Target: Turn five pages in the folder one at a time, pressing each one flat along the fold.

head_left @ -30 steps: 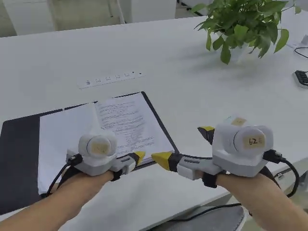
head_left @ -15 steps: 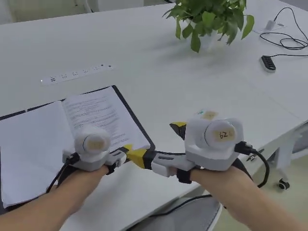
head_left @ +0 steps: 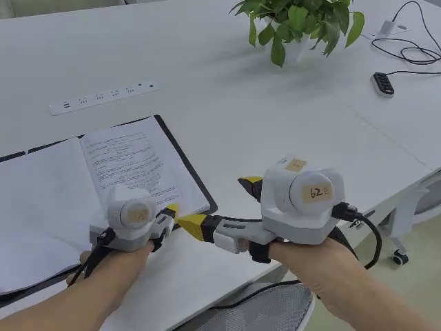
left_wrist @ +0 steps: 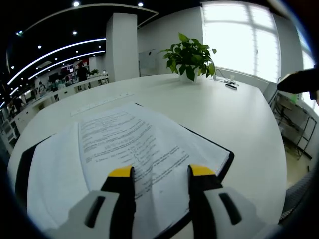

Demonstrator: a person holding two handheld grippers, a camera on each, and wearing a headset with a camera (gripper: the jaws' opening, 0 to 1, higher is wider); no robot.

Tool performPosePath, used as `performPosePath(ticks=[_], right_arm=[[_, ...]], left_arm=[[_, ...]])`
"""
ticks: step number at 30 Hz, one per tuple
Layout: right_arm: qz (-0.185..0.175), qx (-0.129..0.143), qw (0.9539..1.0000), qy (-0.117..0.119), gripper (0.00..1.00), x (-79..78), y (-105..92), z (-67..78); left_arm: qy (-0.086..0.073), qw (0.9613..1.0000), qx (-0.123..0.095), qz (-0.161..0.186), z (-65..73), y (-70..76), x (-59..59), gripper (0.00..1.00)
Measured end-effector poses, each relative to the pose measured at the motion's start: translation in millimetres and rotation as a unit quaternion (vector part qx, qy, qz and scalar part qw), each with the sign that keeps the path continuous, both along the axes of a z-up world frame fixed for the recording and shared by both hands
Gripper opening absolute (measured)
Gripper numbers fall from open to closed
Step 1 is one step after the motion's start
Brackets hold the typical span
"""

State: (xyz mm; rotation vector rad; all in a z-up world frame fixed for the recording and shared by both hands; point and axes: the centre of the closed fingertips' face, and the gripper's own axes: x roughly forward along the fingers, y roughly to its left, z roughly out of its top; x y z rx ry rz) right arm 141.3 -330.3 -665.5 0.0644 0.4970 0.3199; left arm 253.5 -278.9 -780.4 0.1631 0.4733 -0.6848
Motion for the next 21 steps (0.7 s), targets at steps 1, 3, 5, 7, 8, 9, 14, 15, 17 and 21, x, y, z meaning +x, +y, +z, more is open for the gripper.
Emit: performPosePath(ticks=[1,3,5,7,8,9,14,15,17,21], right_arm=[[0.001,0.002,1.0000,0.002,0.75,1.7,0.2,-0.5],[0.005,0.002,1.0000,0.004,0.75,5.5,0.2,-1.6],[0.007,0.003,1.0000,0.004,0.75,8.8,-0.1,-2.7],[0.010,0.004,0.9999,0.008,0.75,12.6,-0.1,-4.6],[0.010,0.005,0.9999,0.009,0.75,15.0,-0.3,-5.9],[0.011,0.005,0.9999,0.010,0.75,16.4,-0.2,-6.8],[0.018,0.008,0.9997,0.017,0.74,24.8,2.2,-13.3],[0.020,0.007,0.9996,0.019,0.74,26.9,2.6,-15.6],[0.023,0.010,0.9994,0.022,0.74,30.1,4.1,-18.4],[0.026,0.013,0.9992,0.028,0.73,36.4,5.2,-24.6]], left_arm=[[0.001,1.0000,-0.003,0.002,-0.5,1.1,0.2,0.38],[-0.003,1.0000,-0.003,0.000,-0.7,0.5,-0.4,0.37],[-0.004,1.0000,-0.006,0.003,-1.2,1.1,0.5,0.36],[-0.006,0.9999,-0.008,0.008,-0.7,2.2,1.5,0.33],[-0.008,0.9999,-0.008,0.013,-1.0,3.7,2.5,0.31],[-0.009,0.9998,-0.008,0.014,-0.8,3.9,3.1,0.30],[-0.015,0.9995,-0.002,0.028,-0.8,12.1,8.4,0.14],[-0.015,0.9995,-0.002,0.027,-0.6,12.2,8.2,0.14],[-0.012,0.9994,-0.006,0.033,0.0,13.1,8.6,0.13],[-0.005,0.9990,-0.017,0.042,0.5,14.0,8.6,0.12]])
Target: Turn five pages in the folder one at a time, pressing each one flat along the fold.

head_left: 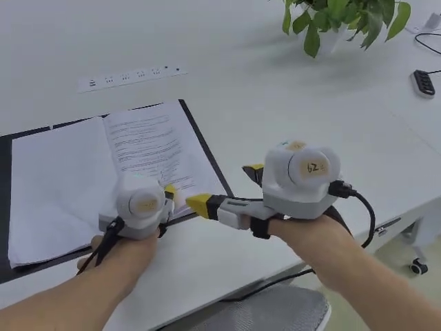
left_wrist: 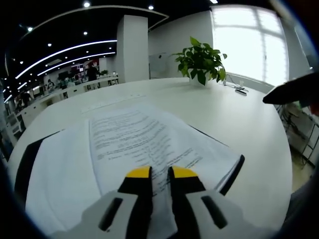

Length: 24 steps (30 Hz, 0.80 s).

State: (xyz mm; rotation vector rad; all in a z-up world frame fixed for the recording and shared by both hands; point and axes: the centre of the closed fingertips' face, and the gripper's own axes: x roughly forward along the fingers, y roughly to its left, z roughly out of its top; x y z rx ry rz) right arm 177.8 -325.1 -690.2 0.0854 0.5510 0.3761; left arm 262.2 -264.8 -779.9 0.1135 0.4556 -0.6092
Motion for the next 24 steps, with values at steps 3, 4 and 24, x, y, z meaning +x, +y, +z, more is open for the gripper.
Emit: performPosePath(ticks=[3,4,24], right_arm=[[0.001,0.004,1.0000,0.008,0.71,3.9,0.7,-5.3],[0.001,0.004,1.0000,0.009,0.71,5.9,0.5,-7.1],[0.010,-0.003,0.9995,0.030,0.46,44.6,-4.2,-39.0]], left_arm=[[0.011,0.9997,-0.011,0.019,-0.5,6.2,4.6,0.05],[0.008,0.9999,-0.008,0.011,-0.1,4.5,2.9,0.05],[0.010,0.9997,-0.016,0.013,-1.6,3.4,3.2,0.05]])
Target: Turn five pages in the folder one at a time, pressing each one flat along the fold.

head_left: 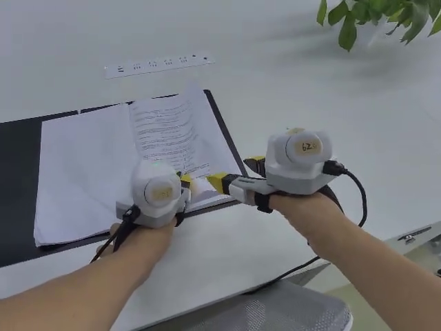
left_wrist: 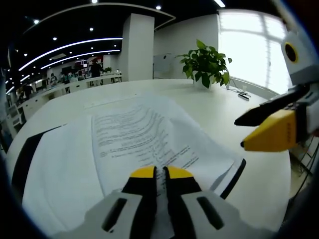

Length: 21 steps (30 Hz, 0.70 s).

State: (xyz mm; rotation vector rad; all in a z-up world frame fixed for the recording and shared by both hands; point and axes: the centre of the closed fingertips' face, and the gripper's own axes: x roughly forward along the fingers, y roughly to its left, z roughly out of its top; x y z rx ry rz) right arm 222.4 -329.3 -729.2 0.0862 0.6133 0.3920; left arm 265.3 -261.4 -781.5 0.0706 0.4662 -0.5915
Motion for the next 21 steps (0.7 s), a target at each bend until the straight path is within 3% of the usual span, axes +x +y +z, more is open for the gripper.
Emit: performPosePath(ticks=[11,21], right_arm=[[0.002,-0.007,0.9999,0.014,0.36,25.7,-12.0,-17.2],[0.020,0.006,0.9994,0.026,0.30,48.7,-10.8,-29.6]], left_arm=[[0.001,1.0000,-0.006,0.007,0.5,0.1,0.5,0.06],[0.003,0.9999,-0.010,0.013,0.4,0.3,1.1,0.06]])
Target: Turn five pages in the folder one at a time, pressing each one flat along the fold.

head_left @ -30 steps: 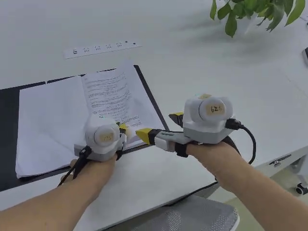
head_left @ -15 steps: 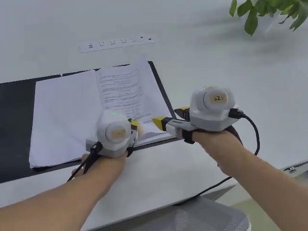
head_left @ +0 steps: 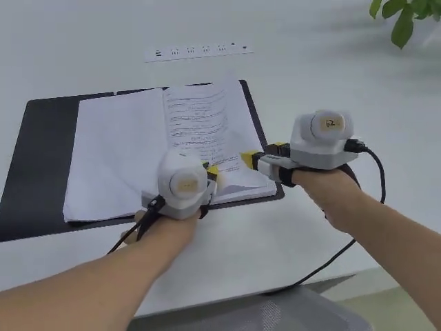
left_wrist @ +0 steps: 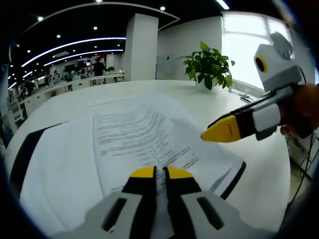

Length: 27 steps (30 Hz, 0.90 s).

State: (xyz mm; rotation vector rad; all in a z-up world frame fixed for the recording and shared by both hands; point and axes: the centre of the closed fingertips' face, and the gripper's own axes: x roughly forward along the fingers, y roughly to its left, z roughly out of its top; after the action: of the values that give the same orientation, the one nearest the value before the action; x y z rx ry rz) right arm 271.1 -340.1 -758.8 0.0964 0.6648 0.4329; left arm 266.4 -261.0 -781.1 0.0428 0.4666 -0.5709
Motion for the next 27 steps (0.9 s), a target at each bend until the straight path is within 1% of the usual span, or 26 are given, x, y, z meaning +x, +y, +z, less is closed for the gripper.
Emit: performPosePath(ticks=[5,10,18,25,26,27], right_arm=[[0.007,0.012,0.9999,0.007,0.26,7.9,2.4,-4.4],[0.004,0.018,0.9997,0.016,0.21,12.6,1.9,-8.5],[-0.011,0.054,0.9977,0.039,0.11,12.4,2.4,-13.9],[-0.030,0.085,0.9948,0.048,0.08,10.3,0.2,-9.3],[-0.034,0.094,0.9936,0.052,0.08,9.7,0.5,-8.7],[-0.038,0.098,0.9930,0.054,0.07,9.3,-0.2,-8.8]], left_arm=[[0.001,1.0000,-0.002,0.002,-0.1,-0.1,-0.2,0.06],[0.001,1.0000,-0.002,0.004,-0.1,-0.1,-0.4,0.06],[0.002,1.0000,-0.002,0.006,-0.4,-0.1,-0.2,0.06],[0.002,1.0000,0.001,0.005,-0.2,-0.3,-0.2,0.05],[0.003,1.0000,0.001,0.005,0.0,-0.3,-0.3,0.05],[0.003,1.0000,0.001,0.005,0.0,-0.3,-0.3,0.06]])
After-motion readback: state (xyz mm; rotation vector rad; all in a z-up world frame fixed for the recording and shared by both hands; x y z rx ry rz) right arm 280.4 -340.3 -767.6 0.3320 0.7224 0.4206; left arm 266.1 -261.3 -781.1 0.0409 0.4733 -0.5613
